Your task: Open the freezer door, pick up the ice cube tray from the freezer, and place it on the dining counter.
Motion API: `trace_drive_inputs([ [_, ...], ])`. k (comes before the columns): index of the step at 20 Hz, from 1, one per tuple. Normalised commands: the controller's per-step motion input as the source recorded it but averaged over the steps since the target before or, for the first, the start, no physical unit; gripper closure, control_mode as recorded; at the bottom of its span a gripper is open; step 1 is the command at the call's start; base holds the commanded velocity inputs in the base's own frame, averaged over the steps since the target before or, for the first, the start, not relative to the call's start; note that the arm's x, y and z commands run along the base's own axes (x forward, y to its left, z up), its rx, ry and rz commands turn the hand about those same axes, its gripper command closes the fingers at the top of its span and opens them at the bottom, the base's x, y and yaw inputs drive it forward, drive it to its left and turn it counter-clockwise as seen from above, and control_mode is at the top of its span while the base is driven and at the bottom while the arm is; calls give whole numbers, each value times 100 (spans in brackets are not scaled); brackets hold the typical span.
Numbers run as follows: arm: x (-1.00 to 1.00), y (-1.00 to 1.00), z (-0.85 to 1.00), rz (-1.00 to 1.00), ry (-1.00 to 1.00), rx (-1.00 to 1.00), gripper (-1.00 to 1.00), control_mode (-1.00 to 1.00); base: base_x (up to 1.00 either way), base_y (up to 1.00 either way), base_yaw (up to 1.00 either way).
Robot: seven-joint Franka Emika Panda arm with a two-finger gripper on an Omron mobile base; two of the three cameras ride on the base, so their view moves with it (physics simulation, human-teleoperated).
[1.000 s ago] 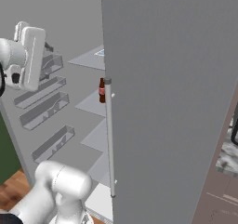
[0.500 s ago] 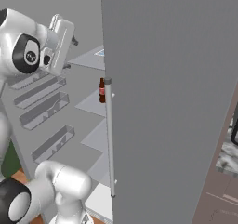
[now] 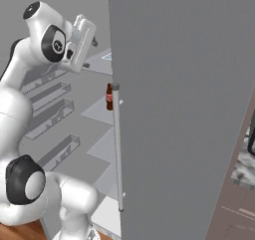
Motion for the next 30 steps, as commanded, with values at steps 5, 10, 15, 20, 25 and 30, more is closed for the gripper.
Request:
trace_drive_inputs([
  [5,70,-8,-31,0,4,0,-100,-100,0,0,0],
  [10,65,-6,-43,0,0,0,-100,-100,0,0,0],
  [15,68,-4,-24,0,-2,0,-100,-100,0,0,0],
  [20,81,-7,-3,0,-1,1,-100,-100,0,0,0],
  [25,60,-11,0,0,0,0,-100,-100,0,0,0],
  [30,31,-13,0,0,1,0,-100,-100,0,0,0],
])
